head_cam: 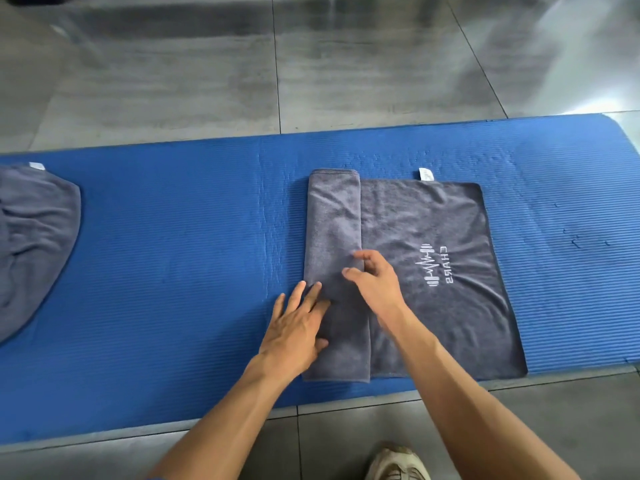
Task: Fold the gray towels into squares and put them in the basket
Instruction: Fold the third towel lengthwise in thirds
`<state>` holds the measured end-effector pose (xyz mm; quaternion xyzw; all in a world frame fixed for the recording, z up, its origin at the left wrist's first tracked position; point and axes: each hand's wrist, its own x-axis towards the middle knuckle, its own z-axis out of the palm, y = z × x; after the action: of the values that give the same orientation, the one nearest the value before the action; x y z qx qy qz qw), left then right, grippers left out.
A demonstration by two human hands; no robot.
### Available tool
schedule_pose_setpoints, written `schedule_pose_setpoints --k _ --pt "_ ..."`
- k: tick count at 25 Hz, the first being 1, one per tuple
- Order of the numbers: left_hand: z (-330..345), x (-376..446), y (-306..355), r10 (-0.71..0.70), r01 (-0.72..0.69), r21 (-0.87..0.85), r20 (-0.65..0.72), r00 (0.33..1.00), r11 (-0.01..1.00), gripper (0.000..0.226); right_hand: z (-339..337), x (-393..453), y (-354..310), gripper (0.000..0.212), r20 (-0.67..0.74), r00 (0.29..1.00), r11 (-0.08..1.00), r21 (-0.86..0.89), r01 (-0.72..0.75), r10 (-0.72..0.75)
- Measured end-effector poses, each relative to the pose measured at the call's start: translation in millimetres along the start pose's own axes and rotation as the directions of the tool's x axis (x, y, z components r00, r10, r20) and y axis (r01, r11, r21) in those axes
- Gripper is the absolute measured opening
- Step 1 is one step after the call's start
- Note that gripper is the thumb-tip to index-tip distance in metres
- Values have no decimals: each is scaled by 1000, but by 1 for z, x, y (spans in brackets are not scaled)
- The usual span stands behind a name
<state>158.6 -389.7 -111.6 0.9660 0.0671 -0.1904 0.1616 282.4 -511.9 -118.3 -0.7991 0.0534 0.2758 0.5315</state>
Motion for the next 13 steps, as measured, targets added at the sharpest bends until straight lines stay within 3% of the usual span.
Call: schedule_pose_setpoints --k 3,6,8,10,13 --pt "0 0 3 33 -34 41 22 999 999 74 5 33 -9 38 42 998 997 -60 46 -44" --pt "2 3 3 75 -77 46 35 997 996 74 -2 41 -6 39 -31 992 989 -88 115 -119" --pt "2 10 1 97 -97 4 -12 995 995 65 -4 35 3 44 -101 970 943 -274 187 -221" --pt "-5 22 -2 104 -110 -61 -90 990 992 47 3 25 10 48 -108 902 779 -554 294 -417" --pt "-13 40 -7 127 -122 54 -101 987 991 50 18 20 20 46 165 768 453 -724 521 -619"
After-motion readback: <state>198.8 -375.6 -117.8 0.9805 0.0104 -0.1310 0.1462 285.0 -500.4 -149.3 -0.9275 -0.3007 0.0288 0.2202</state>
